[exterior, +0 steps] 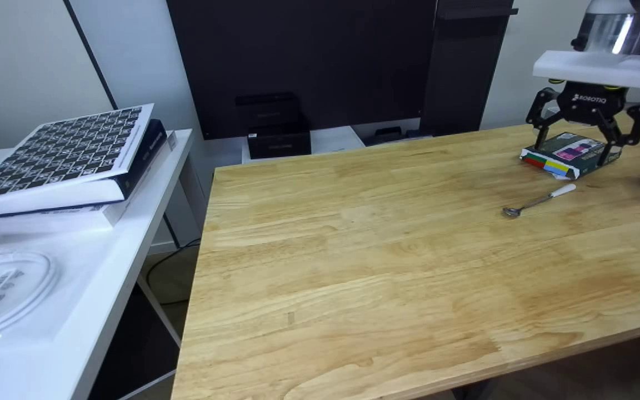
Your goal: Take the spoon and put it in the cup, pick it and put it on the table, then pick it and put it back in the cup
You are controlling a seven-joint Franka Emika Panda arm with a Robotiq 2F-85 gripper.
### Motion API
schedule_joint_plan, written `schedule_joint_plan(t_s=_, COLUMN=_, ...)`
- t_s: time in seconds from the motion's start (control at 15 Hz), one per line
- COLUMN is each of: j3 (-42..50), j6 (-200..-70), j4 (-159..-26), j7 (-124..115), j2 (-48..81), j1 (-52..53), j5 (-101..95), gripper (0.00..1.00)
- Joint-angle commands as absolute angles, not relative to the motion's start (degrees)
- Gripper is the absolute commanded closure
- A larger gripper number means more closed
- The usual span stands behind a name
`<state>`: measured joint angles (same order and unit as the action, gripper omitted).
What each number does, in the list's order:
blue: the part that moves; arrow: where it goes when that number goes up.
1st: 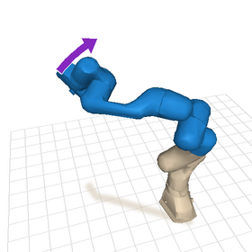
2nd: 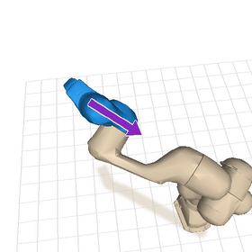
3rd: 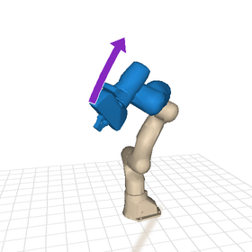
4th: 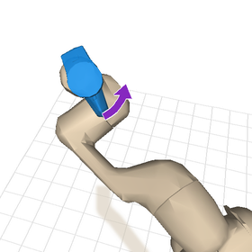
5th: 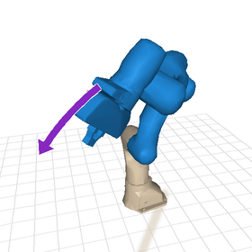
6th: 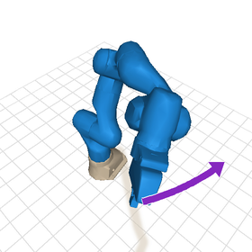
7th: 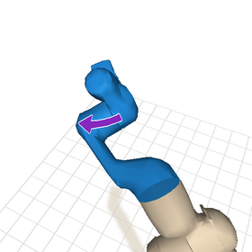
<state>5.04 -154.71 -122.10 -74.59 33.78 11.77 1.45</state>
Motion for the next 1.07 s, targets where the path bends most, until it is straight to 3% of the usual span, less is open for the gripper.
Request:
schedule_joint_plan(t_s=0.0, j3=6.06, j6=-153.95, j4=-119.05, j7=-75.75, j2=36.81, j1=13.08, j5=2.46, gripper=0.0)
schedule_joint_plan(t_s=1.0, j3=7.93, j6=-153.07, j4=-114.17, j7=-83.56, j2=44.22, j1=16.58, j5=6.28, gripper=0.0)
